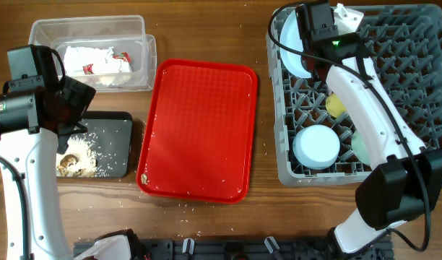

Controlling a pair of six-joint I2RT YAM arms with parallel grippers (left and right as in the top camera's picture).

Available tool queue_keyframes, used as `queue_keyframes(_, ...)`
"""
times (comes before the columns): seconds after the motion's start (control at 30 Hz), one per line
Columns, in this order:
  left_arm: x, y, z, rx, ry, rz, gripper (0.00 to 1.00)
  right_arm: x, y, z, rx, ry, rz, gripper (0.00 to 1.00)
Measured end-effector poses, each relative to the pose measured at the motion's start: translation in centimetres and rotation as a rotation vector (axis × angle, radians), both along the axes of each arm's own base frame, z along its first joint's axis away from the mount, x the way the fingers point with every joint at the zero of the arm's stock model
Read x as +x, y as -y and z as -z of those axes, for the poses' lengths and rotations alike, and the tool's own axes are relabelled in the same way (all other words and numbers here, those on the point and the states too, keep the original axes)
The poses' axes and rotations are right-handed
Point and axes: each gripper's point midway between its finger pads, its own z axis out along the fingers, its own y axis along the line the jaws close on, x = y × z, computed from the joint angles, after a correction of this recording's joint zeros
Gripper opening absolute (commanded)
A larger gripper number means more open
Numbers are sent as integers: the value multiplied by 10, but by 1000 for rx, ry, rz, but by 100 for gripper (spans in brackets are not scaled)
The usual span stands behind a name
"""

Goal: Sort waste into correct bins and load items into the dishwasher rack
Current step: 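Carry the plate over the dish rack and lower it upright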

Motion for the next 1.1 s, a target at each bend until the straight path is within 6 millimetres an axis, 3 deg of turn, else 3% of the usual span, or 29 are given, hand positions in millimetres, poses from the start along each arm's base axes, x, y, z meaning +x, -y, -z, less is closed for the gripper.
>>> queue_keyframes(0.2,0,0,0,0,0,0,100,-6,3,1,2,0,40,4)
queue_keyframes(0.37,0,0,0,0,0,0,100,-6,-12,9,12,-11,21,5)
queue_keyframes(0.47,0,0,0,0,0,0,100,-8,-18,12,9,-25,14,12)
queue_keyframes(0.67,0,0,0,0,0,0,100,-12,-38,18,43,-47,-29,4)
queue_keyframes(1.1,0,0,0,0,0,0,100,-26,-43,-4,124,-21,-48,4)
